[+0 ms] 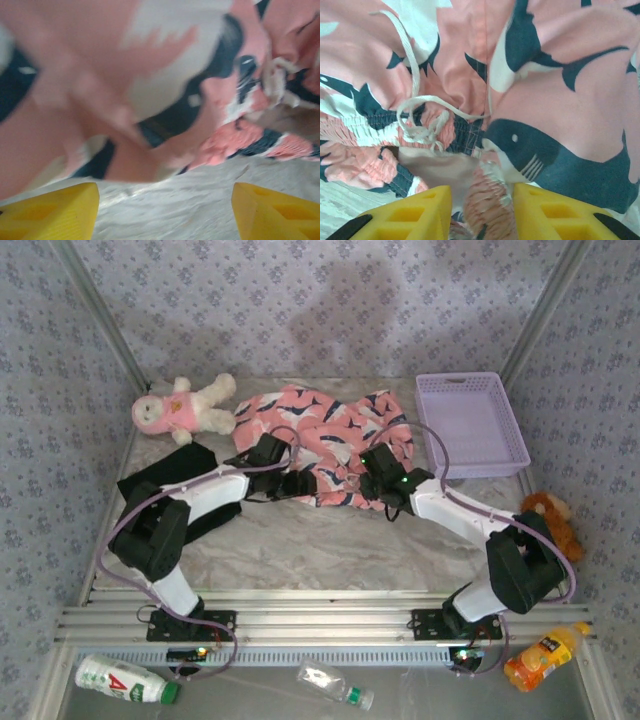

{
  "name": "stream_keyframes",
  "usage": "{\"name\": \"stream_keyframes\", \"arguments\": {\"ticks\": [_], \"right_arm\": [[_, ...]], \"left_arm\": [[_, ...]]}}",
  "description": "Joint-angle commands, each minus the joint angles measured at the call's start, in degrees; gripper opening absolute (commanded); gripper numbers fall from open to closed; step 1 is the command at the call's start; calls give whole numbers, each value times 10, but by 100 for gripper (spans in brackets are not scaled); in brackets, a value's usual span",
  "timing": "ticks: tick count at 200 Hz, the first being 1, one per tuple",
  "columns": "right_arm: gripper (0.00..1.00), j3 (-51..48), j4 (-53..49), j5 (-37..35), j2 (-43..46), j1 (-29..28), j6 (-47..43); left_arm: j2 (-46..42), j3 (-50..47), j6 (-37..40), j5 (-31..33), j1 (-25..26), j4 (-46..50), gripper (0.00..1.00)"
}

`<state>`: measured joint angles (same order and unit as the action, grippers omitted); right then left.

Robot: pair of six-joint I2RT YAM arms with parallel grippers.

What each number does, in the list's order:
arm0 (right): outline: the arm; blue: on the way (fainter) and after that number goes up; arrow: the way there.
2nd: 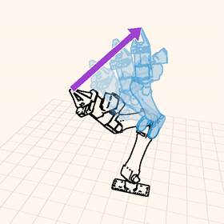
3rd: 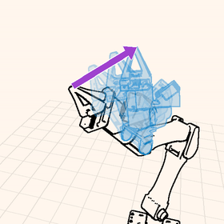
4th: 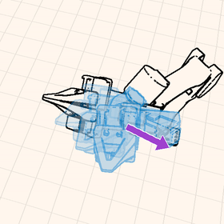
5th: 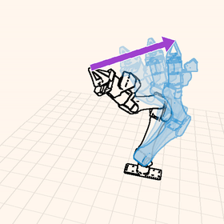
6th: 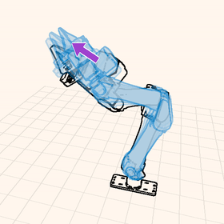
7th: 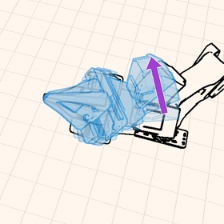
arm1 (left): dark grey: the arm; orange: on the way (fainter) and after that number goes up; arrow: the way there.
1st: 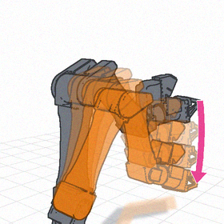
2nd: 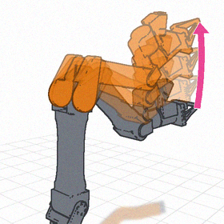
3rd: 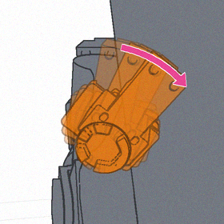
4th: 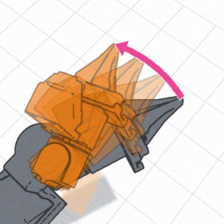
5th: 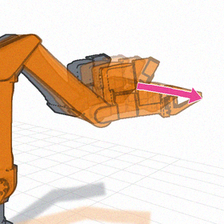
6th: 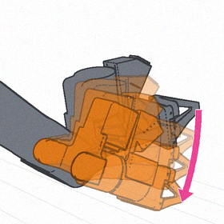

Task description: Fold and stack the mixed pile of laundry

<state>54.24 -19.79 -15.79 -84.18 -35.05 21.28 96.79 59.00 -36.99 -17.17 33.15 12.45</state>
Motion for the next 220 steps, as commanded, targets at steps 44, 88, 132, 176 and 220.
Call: {"name": "stream_keyframes", "arguments": {"ticks": [44,88,132,176,220], "right_arm": [[41,-26,-3,-2,-22,31,41],[45,-60,13,32,-31,62,68],[42,-67,37,48,-65,73,72],[38,-63,43,51,-84,74,73],[37,-59,45,48,-85,77,72]], "left_arm": [[83,37,-83,64,23,-64,68],[97,80,-42,136,14,-19,49],[111,122,-23,152,15,-4,55],[140,145,-5,155,16,1,29],[110,142,11,148,10,19,0]]}}
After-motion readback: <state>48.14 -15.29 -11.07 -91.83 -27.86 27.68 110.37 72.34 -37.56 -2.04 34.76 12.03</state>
